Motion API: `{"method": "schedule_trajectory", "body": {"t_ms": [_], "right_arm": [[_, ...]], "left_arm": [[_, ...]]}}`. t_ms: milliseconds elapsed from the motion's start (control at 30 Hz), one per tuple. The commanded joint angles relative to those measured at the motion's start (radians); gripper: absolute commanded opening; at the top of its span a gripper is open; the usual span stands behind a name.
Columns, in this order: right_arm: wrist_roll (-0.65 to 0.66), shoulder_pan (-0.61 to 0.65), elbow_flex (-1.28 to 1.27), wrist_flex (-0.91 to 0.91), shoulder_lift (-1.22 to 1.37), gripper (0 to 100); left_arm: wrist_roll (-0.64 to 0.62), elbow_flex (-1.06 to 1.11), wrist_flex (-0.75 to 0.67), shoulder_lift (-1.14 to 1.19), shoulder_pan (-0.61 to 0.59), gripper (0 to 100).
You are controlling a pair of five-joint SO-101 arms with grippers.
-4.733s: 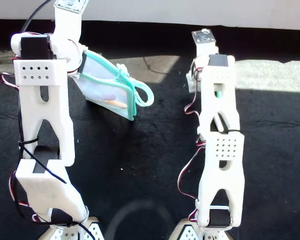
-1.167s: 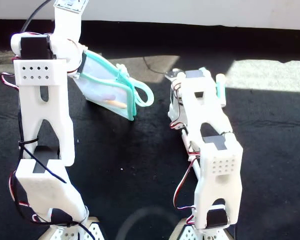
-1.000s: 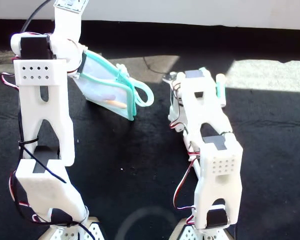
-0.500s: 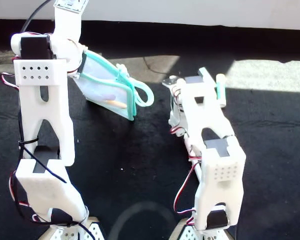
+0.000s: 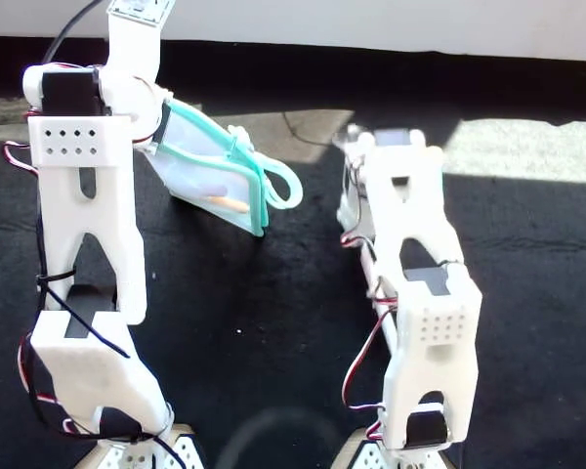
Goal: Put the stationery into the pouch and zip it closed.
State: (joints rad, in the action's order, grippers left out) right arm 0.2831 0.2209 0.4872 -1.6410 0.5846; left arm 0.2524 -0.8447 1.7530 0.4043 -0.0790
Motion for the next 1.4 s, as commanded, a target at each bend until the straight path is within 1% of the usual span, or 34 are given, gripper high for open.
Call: {"method": "schedule_trajectory", "body": {"t_ms": [0,133,267,333,400,767,833,967,1033,1200,1367], "right_arm": [[-0.008,-0.012,0.222,-0.091,-0.208,0.5],[-0.025,-0.01,0.383,-0.113,-0.407,0.5],[-0.216,-0.002,0.486,-0.088,-0.552,0.5],[-0.305,0.033,0.527,-0.058,-0.595,0.5],[-0.35,0.077,0.552,0.002,-0.624,0.5],[-0.353,0.337,0.564,0.418,-0.644,0.5],[-0.353,0.377,0.564,0.467,-0.645,0.5],[-0.353,0.456,0.555,0.476,-0.641,0.5],[-0.353,0.475,0.553,0.475,-0.638,0.5],[-0.353,0.501,0.552,0.463,-0.602,0.5],[-0.358,0.495,0.553,0.389,-0.504,0.5]], "left_arm": [[0.011,-0.004,-0.003,0.015,-0.005,1],[0.011,-0.001,-0.005,0.015,-0.004,1],[0.011,0.001,-0.006,0.016,-0.004,1],[0.011,0.001,-0.006,0.016,-0.004,1],[0.011,0.001,-0.006,0.016,-0.004,1],[0.011,0.001,-0.006,0.016,-0.002,1],[0.011,0.001,-0.006,0.016,-0.002,1],[0.011,0.001,-0.006,0.016,-0.004,1],[0.011,0.001,-0.006,0.016,-0.004,1],[0.011,0.001,-0.006,0.016,-0.004,1],[0.011,0.001,-0.006,0.016,-0.004,1]]}}
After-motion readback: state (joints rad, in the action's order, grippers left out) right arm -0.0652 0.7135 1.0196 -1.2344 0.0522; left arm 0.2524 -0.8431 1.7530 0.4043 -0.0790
